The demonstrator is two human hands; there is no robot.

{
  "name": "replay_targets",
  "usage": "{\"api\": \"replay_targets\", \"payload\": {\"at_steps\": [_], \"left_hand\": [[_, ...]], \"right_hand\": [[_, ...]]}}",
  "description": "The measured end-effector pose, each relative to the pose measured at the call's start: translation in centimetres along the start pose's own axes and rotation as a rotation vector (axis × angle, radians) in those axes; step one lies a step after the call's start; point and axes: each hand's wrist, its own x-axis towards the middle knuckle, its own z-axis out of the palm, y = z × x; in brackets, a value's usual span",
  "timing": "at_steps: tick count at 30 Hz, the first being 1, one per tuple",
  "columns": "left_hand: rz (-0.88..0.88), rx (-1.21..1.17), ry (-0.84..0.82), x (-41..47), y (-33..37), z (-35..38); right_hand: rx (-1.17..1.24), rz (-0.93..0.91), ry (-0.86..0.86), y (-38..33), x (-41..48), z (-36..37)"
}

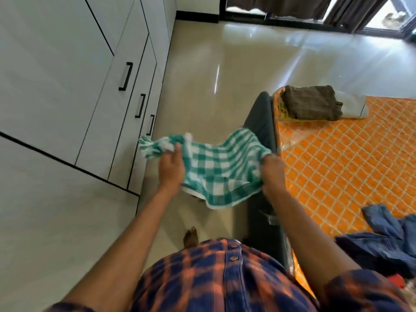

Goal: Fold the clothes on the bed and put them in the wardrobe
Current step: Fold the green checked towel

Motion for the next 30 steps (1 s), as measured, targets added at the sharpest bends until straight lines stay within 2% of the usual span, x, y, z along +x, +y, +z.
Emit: {"api": "replay_targets", "payload": {"at_steps": [2, 4, 7, 11, 16, 20, 25, 30], "left_hand": [[0.079, 0.040, -0.122, -1.8, 0.1, 3.4], [0.154, 0.088, -0.125, -2.4, 0.4, 5.1], [0.197, 0.120, -0.089, -2.0, 0.9, 4.9], [0.264, 0.140, -0.157, -2.0, 0.5, 3.8], [0.188, 0.012, -0.233, -2.9, 0.2, 3.8], [0.185, -0.079, -0.293, -3.3, 1.3, 2.6], [0.155, -0.098, -0.330, -2.4, 1.4, 1.9], [0.228, -0.103, -0.247, -2.3, 1.7, 2.3]], "right_hand": [[-0.173, -0.247, -0.077, -1.0, -4.0, 4.2], [-0.261, -0.347, -0.128, -1.2, -6.1, 6.9], [-0.233, -0.343, -0.095, -2.3, -7.4, 7.8], [-0.140, -0.347, -0.090, -1.9, -7.9, 7.4], [0.008, -0.271, -0.114, -1.2, -8.6, 7.2], [-0.018, -0.348, -0.240, -2.3, -10.6, 7.3], [-0.080, -0.424, -0.531, -3.5, -10.2, 5.5], [-0.084, -0.428, -0.455, -0.5, -8.3, 3.2]]}}
